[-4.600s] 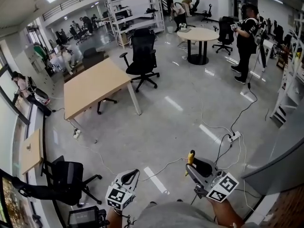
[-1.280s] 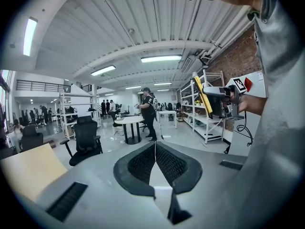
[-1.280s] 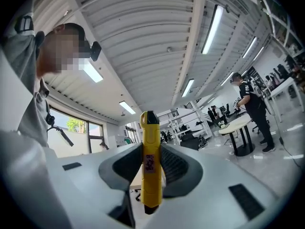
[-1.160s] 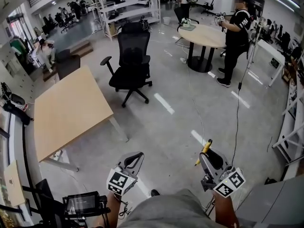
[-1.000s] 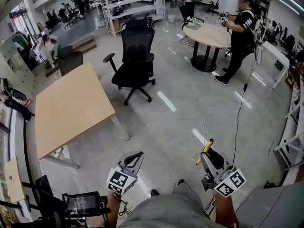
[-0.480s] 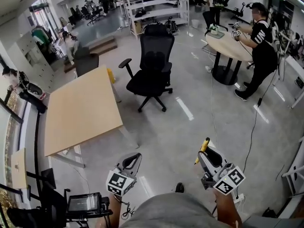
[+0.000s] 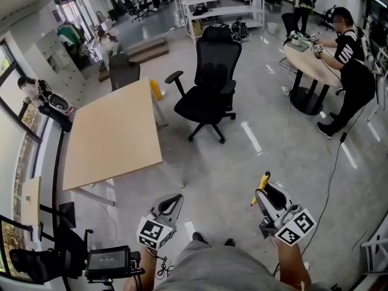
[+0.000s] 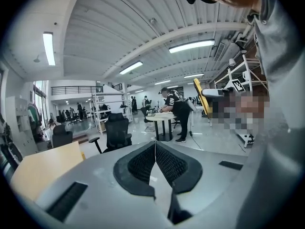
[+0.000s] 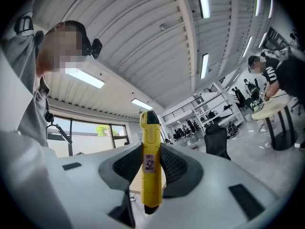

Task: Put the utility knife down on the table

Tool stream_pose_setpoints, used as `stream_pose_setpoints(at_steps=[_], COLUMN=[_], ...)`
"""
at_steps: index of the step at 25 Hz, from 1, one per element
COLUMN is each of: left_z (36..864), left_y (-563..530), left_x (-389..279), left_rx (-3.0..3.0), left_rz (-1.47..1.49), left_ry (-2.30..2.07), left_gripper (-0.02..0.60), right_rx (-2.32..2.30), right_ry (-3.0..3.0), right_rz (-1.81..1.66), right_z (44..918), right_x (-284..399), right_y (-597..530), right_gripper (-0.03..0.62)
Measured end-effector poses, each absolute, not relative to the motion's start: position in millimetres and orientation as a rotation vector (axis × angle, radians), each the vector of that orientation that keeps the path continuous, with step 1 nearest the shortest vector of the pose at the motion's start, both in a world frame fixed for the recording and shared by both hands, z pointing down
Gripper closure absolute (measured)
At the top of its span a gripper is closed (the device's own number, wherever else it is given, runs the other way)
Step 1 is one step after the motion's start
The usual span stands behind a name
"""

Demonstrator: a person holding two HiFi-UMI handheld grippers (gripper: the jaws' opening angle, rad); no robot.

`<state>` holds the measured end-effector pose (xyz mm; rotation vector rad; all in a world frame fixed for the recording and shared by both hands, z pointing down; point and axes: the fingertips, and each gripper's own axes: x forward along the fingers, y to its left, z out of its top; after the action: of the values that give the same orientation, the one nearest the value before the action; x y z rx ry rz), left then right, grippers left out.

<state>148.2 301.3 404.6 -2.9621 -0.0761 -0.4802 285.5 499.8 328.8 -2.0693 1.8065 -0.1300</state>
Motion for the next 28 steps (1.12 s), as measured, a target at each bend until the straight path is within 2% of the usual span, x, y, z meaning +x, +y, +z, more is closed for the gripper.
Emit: stream_pose_setpoints(at_steps=[14,28], left_z=[403,392], left_y=[172,29], left_x=[196,201], left_rx=[-3.006,-3.009], left_rz=[-0.416,-0.371], left_ry=[0.034,0.141], left_gripper=[0.575,0.575], right_rx=[-2.074,-2.028], right_ry=[1.886,1.979], right_rz=[-0.151,-0.111], right_z=[321,298], right_x=[343,368], right_y=[373,219], right_gripper=[0.476,0.476])
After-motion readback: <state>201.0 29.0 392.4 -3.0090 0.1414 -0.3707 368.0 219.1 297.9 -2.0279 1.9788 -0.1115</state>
